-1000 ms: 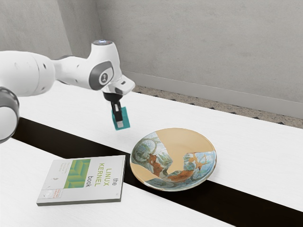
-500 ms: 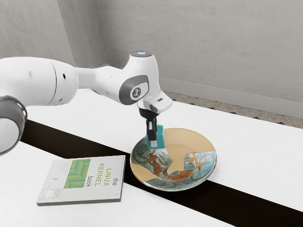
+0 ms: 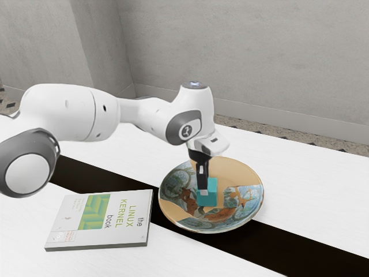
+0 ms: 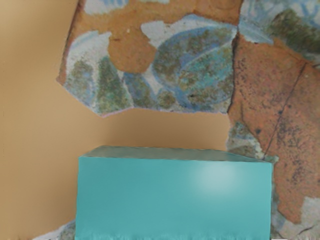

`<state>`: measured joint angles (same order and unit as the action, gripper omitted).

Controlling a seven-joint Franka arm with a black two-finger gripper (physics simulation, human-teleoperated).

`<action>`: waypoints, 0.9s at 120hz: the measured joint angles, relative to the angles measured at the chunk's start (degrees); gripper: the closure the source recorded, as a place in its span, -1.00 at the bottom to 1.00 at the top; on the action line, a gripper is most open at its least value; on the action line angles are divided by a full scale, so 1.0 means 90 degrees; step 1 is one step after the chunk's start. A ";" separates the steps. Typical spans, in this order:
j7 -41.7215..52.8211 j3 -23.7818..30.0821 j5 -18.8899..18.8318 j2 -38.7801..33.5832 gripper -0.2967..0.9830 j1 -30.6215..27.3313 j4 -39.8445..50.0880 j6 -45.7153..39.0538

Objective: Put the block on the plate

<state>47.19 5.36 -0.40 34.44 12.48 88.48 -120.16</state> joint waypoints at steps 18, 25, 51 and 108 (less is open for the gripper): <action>-0.0029 0.0000 0.0022 -0.0489 -0.43 -0.0008 0.0114 0.0035; -0.0080 -0.0005 0.0031 -0.0762 -0.46 -0.0038 0.0191 0.0110; -0.0715 -0.0407 0.0029 -0.1537 -0.51 -0.0359 0.0165 0.0938; -0.2161 -0.0902 -0.0018 -0.2794 -0.53 -0.0605 -0.0290 0.2677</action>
<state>27.75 -2.76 -0.57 9.29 7.04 85.88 -96.07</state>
